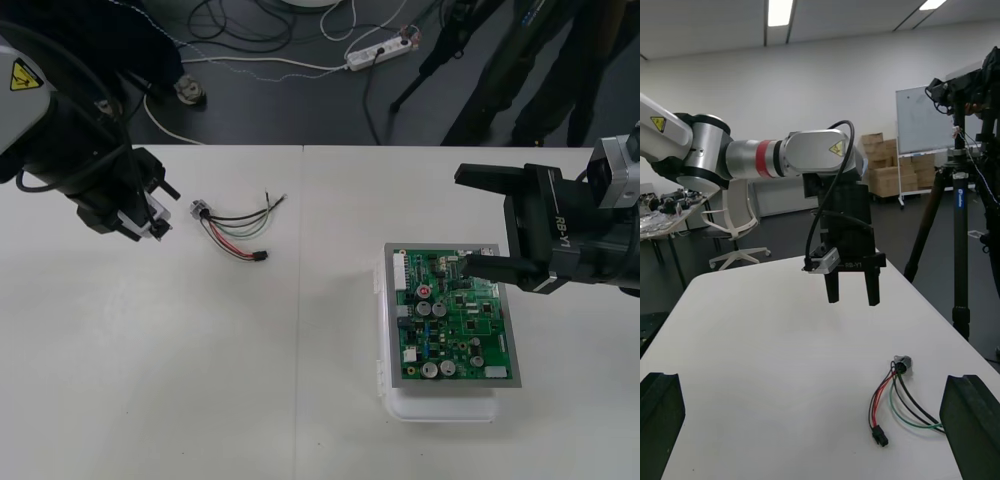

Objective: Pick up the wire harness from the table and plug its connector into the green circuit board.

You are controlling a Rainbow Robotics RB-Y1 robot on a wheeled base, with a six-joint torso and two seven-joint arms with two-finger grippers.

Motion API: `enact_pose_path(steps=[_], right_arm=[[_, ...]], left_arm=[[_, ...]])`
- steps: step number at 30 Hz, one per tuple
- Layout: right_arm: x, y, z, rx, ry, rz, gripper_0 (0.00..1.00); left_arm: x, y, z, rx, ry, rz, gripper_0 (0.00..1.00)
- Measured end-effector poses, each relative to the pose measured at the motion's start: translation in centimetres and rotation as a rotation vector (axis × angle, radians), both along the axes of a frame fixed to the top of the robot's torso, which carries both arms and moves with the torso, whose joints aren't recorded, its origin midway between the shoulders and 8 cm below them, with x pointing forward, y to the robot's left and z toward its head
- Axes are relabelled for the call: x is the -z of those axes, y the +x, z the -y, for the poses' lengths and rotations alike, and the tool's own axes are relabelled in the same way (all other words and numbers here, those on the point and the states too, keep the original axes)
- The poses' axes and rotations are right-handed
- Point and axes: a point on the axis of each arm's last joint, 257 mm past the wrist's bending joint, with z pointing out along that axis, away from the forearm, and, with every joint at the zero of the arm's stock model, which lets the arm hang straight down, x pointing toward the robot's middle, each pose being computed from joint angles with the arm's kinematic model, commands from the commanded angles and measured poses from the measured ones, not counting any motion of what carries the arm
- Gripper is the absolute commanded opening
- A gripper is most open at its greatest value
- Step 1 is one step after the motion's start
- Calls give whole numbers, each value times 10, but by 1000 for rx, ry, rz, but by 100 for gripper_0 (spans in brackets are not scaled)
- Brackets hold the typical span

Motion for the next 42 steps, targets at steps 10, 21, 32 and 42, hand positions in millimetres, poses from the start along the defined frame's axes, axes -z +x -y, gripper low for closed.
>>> enact_pose_path(steps=[10,21,32,42], right_arm=[[8,9,10,31,-34,120,100],[9,10,13,30,-45,83,100],[10,7,16,18,-51,18,100],[14,-6,11,-42,-59,-7,100]], left_arm=[[24,35,-9,-46,34,78,77],[31,63,-27,-150,23,99,78],[46,85,-13,-143,31,162,78],[61,104,-1,-102,67,234,79]])
